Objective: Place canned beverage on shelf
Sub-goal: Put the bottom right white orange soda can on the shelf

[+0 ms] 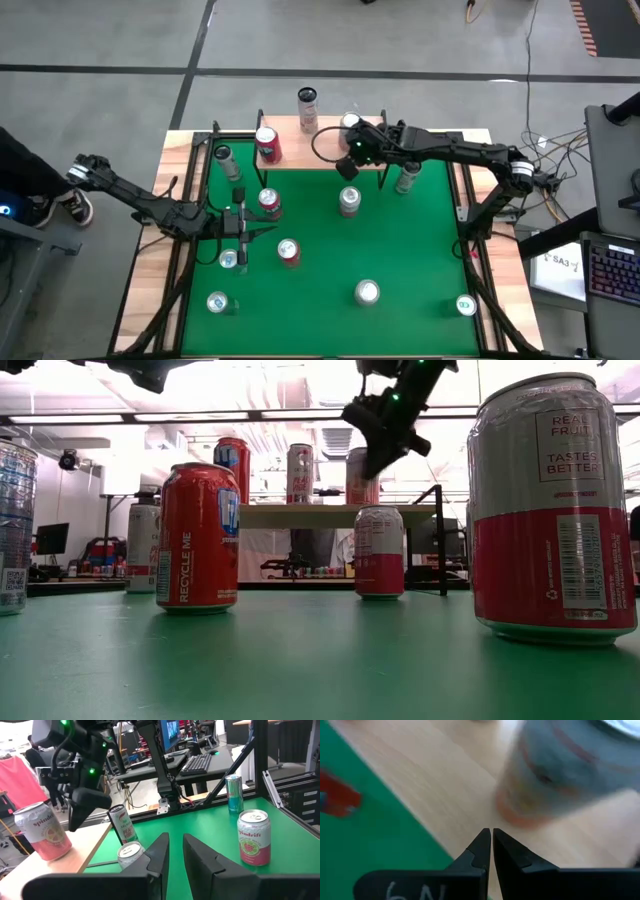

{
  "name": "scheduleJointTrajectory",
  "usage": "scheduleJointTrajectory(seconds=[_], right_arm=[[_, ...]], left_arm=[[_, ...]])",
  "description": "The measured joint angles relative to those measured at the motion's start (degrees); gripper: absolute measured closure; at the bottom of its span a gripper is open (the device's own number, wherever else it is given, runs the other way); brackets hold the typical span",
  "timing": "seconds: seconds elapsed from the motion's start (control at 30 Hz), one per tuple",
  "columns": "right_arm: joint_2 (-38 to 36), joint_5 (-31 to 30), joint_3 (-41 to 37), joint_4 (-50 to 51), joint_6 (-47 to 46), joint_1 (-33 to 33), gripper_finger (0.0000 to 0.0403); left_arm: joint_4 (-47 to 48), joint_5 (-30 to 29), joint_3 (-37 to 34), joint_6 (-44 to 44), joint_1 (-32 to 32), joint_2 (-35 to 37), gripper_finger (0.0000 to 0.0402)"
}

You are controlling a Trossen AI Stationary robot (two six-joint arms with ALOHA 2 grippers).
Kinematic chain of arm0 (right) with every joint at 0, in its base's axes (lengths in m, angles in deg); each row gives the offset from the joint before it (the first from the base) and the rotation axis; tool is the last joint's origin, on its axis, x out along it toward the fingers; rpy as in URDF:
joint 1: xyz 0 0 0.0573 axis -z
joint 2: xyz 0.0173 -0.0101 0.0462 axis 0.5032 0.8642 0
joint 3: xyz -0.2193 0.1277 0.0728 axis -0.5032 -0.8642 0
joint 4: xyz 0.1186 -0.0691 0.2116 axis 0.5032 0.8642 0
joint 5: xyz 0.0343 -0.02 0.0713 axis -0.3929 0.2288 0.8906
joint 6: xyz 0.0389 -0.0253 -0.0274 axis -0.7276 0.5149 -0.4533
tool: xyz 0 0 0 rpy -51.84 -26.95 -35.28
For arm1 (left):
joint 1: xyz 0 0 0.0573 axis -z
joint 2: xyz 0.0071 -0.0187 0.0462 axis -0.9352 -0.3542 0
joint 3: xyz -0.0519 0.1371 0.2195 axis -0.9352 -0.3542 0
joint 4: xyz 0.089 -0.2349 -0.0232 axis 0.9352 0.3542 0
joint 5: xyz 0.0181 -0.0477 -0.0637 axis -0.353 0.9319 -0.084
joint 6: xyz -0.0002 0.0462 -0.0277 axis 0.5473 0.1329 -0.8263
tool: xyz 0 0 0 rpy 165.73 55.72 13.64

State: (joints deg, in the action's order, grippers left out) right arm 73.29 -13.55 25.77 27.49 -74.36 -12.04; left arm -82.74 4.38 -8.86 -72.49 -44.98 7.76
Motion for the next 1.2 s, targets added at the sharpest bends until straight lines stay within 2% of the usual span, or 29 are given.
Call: scheduleJointTrajectory(seconds=[0.43,0.8,1.2], right_arm=[[0.6,-1.5,0.0,-3.8,2.2,2.9,0.0390],[1.7,-1.4,0.0,-4.7,0.8,1.8,0.0390],[4.3,-1.7,0.0,-7.6,3.5,3.5,0.0390]], left_arm=[[0.0,0.0,0.0,0.2,0.0,0.0,0.0364],[0.0,0.0,0.0,0.3,0.0,0.0,0.0364],[0.0,0.0,0.0,0.3,0.0,0.0,0.0364]])
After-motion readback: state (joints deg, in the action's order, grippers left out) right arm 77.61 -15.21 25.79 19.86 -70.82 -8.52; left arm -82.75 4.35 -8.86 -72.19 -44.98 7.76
